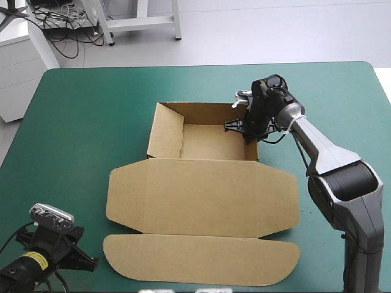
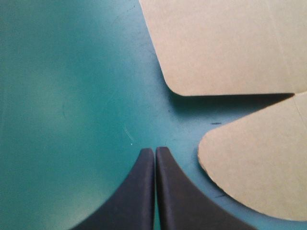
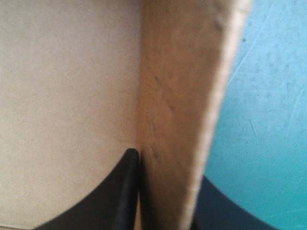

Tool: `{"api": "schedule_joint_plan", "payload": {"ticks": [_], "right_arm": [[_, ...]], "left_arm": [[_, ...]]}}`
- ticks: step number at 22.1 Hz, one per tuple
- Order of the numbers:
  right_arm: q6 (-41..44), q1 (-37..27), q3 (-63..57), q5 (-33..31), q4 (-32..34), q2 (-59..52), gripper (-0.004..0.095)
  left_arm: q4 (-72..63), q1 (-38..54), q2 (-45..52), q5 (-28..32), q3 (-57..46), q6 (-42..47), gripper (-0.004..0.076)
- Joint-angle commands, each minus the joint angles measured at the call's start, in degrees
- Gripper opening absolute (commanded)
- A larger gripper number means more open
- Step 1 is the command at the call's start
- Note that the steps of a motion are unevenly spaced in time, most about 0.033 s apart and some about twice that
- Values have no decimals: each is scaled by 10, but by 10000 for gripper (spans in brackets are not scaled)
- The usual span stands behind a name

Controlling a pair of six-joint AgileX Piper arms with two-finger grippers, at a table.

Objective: Fold the box

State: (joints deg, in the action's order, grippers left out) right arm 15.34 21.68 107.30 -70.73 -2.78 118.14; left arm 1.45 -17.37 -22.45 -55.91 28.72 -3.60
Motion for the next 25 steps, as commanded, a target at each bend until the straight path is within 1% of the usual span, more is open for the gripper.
{"api": "schedule_joint_plan", "payload": {"ticks": [1, 4, 6, 8, 9, 10, 11, 12, 13, 14, 15, 16, 19, 21, 22, 23, 25], "right_arm": [[-1, -2, 12, -11, -12, -30, -2], [3, -21, 15, -11, -20, -38, -1], [7, -58, 23, -11, -36, -56, -1], [-11, -135, 31, -11, -20, -96, -1], [-18, -159, 31, -11, -11, -107, -1], [-34, -212, 31, -11, -3, -126, -1], [-42, -241, 31, -11, -3, -135, -1], [-53, -294, 31, -11, -3, -148, -1], [-61, -323, 31, -11, 0, -152, -1], [-76, -371, 31, -11, 4, -156, 0], [-82, -395, 31, -11, 12, -156, 0], [-93, -433, 31, -11, 28, -156, 0], [-103, -479, 31, -11, 69, -156, 0], [-103, -498, 31, -11, 91, -155, 1], [-103, -506, 31, -11, 91, -155, 8], [-103, -511, 31, -11, 86, -155, 30], [-102, -515, 31, -11, 81, -155, 123]], "left_arm": [[-4, 0, -2, 40, 12, 1, -10], [-4, 0, -2, 40, 12, -3, -10], [-4, 0, -2, 40, 12, -3, -10], [-4, 0, -2, 40, 12, -3, -10], [-4, 0, -2, 40, 12, -3, -10], [-4, 0, -2, 40, 12, -3, -10], [-4, 0, -2, 40, 12, -3, -10], [-4, 0, -2, 40, 12, -3, -10], [-4, 0, -2, 40, 12, -3, -10], [-4, 0, -2, 40, 12, -3, -10], [-4, 0, -2, 40, 12, -3, -10], [-4, 0, -2, 40, 12, -3, -10], [-4, 0, -2, 40, 12, -3, -10], [-4, 0, -2, 40, 12, -3, -10], [-4, 0, -2, 40, 12, -3, -10], [-4, 0, -2, 40, 12, -3, -10], [-4, 0, -2, 40, 12, -3, -10]]}}
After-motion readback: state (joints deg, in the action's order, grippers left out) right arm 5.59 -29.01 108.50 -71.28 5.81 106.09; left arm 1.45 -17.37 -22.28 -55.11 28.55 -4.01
